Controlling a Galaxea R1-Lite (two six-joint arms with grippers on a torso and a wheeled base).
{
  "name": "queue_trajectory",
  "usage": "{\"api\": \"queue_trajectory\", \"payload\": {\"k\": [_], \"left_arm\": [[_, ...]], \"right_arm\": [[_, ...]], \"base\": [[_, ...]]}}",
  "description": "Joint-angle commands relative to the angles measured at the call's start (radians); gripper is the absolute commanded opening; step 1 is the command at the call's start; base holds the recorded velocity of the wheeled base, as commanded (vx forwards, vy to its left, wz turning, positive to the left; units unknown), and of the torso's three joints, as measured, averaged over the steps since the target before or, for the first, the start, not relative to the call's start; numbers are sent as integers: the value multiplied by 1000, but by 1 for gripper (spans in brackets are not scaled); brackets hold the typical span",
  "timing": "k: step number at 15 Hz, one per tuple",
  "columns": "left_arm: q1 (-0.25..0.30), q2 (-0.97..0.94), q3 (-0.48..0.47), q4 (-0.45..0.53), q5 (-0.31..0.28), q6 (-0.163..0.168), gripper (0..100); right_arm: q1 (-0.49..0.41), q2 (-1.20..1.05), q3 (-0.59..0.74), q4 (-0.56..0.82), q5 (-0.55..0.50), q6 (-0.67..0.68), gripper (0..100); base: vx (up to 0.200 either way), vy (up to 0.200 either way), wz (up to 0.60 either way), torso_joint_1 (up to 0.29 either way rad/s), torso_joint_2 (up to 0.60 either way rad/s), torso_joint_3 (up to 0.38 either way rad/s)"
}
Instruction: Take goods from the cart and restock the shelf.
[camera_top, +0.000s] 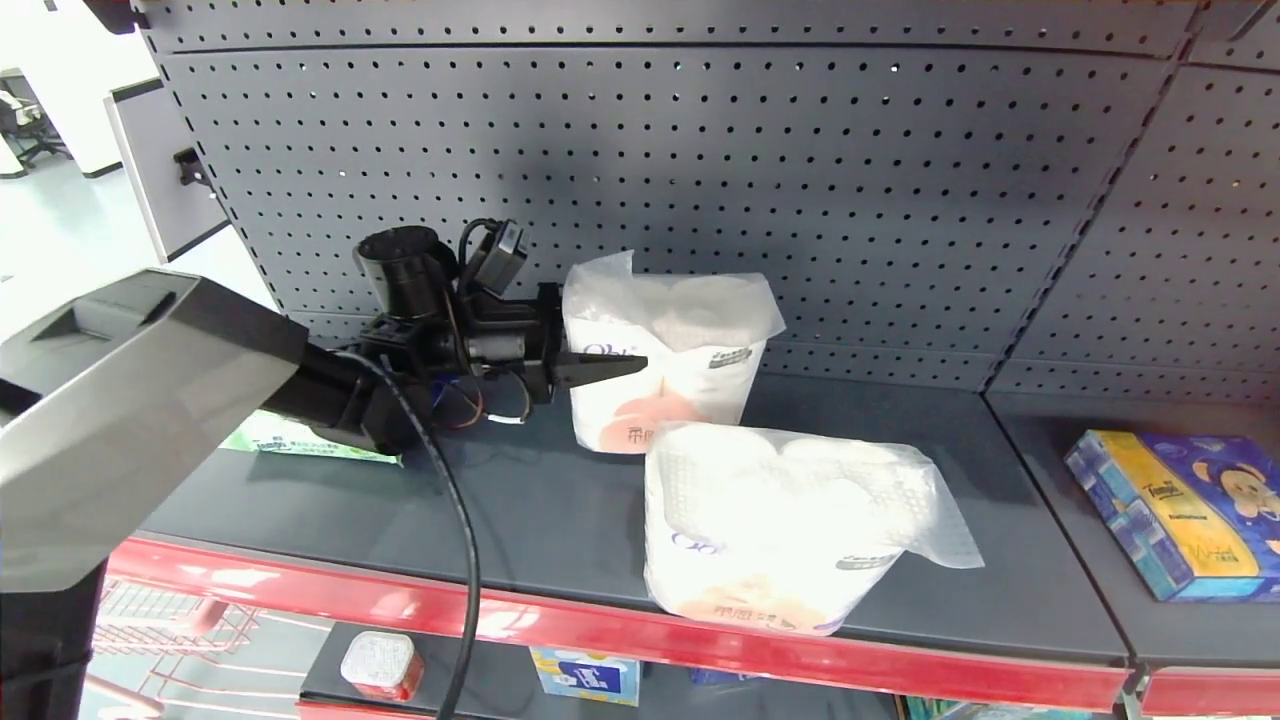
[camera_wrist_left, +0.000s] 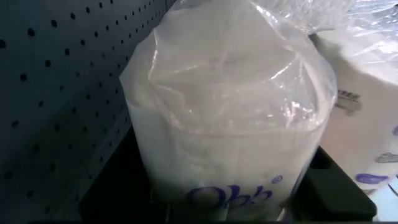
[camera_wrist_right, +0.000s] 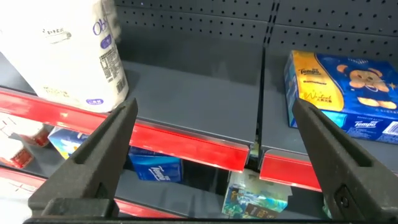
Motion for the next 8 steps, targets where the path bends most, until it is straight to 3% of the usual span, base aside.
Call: {"api": "queue_trajectory", "payload": {"k": [1,4,8], "left_arm": [[-17,69,-68,2,5,-4,0],[-48,98,-108,2,6,-33,0],[-60,170,-237,5,-4,-63,0]], "right_arm": [[0,7,-1,0,1,-1,100],[0,7,2,0,1,-1,100],[0,5,3,0,2,-1,100]], "base": [[0,0,0,0,0,0],[0,0,0,0,0,0],[0,0,0,0,0,0]]}}
